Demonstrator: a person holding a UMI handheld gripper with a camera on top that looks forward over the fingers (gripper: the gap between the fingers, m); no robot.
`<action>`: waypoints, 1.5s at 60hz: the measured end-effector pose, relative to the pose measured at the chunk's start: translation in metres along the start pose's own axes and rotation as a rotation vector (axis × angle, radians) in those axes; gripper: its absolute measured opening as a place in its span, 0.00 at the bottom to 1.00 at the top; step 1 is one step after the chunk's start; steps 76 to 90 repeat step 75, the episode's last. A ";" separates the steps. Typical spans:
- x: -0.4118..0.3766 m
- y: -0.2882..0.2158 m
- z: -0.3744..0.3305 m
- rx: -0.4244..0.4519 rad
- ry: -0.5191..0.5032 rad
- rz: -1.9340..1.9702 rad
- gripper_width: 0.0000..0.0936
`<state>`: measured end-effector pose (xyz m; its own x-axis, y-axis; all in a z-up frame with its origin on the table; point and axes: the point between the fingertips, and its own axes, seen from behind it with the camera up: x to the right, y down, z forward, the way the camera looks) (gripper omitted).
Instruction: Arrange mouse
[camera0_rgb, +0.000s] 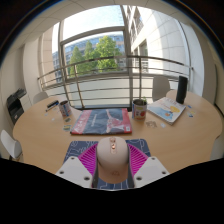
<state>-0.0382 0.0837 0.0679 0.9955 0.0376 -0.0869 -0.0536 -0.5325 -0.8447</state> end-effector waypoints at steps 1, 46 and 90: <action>-0.003 0.007 0.001 -0.020 0.002 -0.007 0.43; -0.035 0.004 -0.174 0.021 0.092 -0.075 0.90; -0.050 0.050 -0.301 0.022 0.092 -0.072 0.90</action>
